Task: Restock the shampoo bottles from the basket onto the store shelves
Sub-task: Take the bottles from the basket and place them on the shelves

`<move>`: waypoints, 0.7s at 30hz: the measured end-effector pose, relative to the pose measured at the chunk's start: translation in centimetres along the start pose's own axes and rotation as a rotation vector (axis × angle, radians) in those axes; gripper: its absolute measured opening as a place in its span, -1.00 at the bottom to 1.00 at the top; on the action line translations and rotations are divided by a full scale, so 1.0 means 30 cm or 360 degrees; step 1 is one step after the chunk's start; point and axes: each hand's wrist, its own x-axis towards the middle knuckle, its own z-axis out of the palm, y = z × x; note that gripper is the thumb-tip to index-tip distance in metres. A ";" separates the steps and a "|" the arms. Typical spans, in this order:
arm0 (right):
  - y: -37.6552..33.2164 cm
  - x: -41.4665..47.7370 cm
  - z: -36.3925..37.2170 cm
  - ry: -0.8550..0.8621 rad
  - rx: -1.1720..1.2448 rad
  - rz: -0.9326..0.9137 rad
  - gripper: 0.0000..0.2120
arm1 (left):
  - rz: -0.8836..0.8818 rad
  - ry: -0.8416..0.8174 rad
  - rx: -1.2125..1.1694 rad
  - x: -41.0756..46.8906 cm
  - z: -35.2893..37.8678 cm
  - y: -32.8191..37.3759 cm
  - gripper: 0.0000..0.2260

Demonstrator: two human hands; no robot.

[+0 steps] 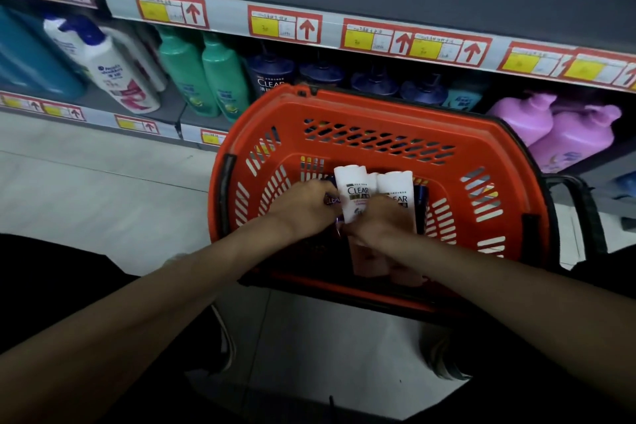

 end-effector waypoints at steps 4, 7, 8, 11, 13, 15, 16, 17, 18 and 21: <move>0.025 0.028 -0.054 -0.0067 0.0153 0.0147 -0.75 | -0.0106 0.0012 -0.0152 -0.002 -0.007 -0.030 -0.81; 0.043 0.041 -0.048 0.0113 0.0038 0.0127 -0.62 | -0.0109 0.0013 -0.0293 -0.013 -0.012 -0.027 -0.84; 0.037 0.038 -0.036 0.0109 0.0041 0.0064 -0.64 | -0.0115 0.0017 -0.0307 -0.015 -0.012 -0.023 -0.84; 0.007 0.025 0.020 0.0014 0.0148 -0.0093 -0.59 | -0.0150 0.0020 -0.0286 -0.017 -0.009 -0.018 -0.83; -0.004 0.015 0.046 0.0030 0.0093 -0.0138 -0.45 | -0.0162 0.0005 -0.0266 -0.023 -0.009 -0.015 -0.83; -0.002 0.012 0.061 0.0079 -0.0071 -0.0186 -0.32 | -0.0164 -0.0022 -0.0264 -0.033 -0.010 -0.011 -0.82; -0.002 0.013 0.062 0.0108 -0.0145 -0.0207 -0.29 | -0.0164 -0.0035 -0.0261 -0.037 -0.010 -0.009 -0.82; -0.003 0.015 0.058 0.0126 -0.0192 -0.0220 -0.29 | -0.0167 -0.0042 -0.0259 -0.041 -0.010 -0.010 -0.81; -0.004 0.018 0.052 0.0111 -0.0209 -0.0224 -0.31 | -0.0176 -0.0046 -0.0261 -0.045 -0.010 -0.011 -0.81; -0.001 0.014 0.012 -0.0013 -0.0117 -0.0214 -0.36 | -0.0236 -0.0046 -0.0391 -0.044 -0.013 -0.020 -0.86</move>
